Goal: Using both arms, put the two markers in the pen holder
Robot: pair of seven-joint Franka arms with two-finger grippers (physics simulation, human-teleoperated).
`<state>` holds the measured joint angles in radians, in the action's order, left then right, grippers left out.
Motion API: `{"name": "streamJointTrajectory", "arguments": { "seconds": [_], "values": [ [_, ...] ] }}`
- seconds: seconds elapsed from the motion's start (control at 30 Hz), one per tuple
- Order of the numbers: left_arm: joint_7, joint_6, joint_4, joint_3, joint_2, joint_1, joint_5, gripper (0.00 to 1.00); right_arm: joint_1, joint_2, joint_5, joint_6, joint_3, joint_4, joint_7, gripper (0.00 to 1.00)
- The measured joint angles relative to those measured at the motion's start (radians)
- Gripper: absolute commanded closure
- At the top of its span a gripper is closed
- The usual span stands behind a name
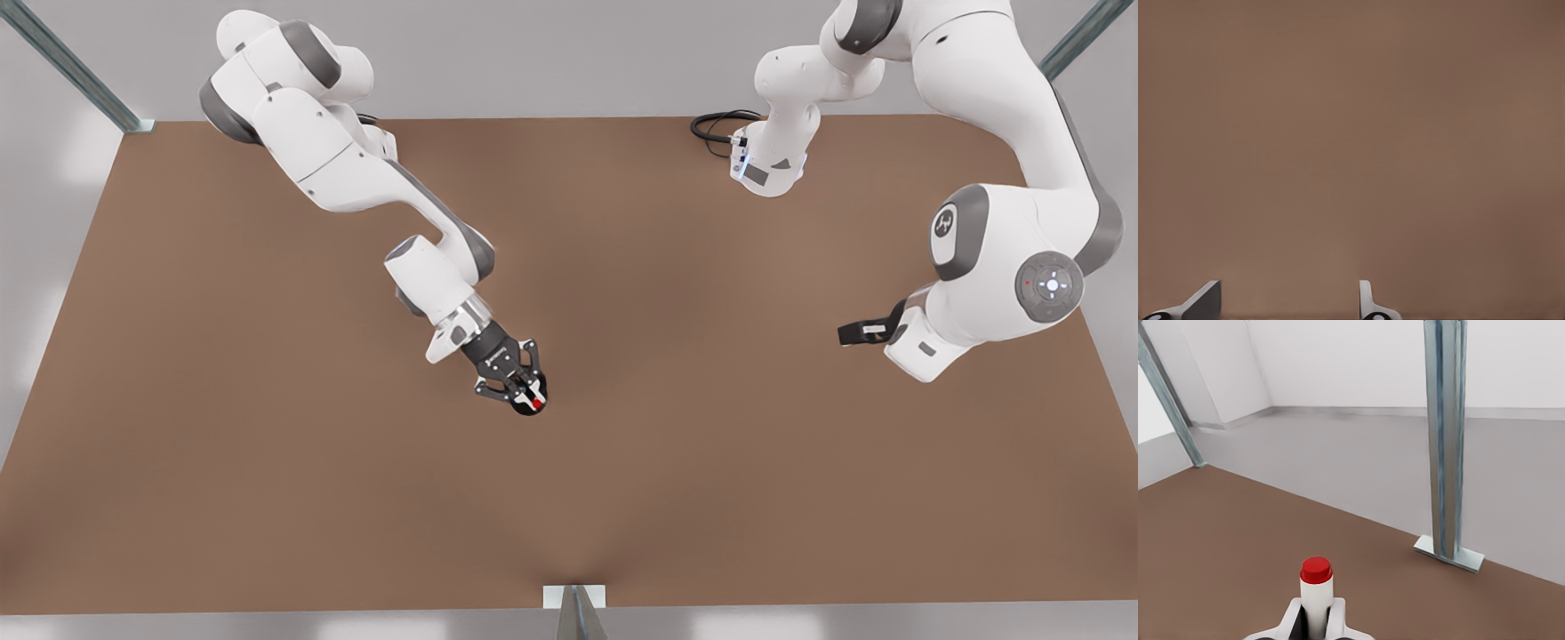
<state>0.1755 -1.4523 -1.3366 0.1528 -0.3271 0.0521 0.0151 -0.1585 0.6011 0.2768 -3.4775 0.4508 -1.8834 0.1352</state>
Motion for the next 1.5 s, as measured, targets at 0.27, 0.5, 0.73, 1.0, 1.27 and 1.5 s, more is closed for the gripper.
{"name": "streamJointTrajectory", "arguments": {
  "seconds": [0.27,0.5,0.73,1.0,1.27,1.5],
  "values": [
    [-0.028,0.003,0.000,0.001,-0.007,-0.005,-0.008,0.00,-0.002,0.006,0.040,-0.032,-0.027,-0.053,0.017,0.79],
    [-0.024,0.006,0.000,0.002,-0.007,-0.008,-0.030,0.00,0.016,-0.029,0.063,-0.040,-0.031,-0.103,0.027,0.79],
    [-0.020,0.005,0.000,0.002,-0.009,-0.006,-0.033,0.00,0.033,-0.061,0.084,-0.044,-0.031,-0.154,0.034,0.79],
    [-0.018,0.004,0.000,0.001,-0.023,-0.004,-0.033,0.00,0.028,-0.049,0.097,-0.045,-0.031,-0.158,0.040,0.79],
    [-0.016,-0.003,0.000,0.000,-0.049,-0.002,-0.035,0.00,0.037,0.012,0.148,-0.045,-0.047,-0.150,0.043,0.79],
    [-0.015,-0.004,0.001,0.001,-0.051,-0.002,-0.038,0.00,0.049,0.001,0.160,-0.037,-0.051,-0.149,0.040,0.00]
  ]
}}
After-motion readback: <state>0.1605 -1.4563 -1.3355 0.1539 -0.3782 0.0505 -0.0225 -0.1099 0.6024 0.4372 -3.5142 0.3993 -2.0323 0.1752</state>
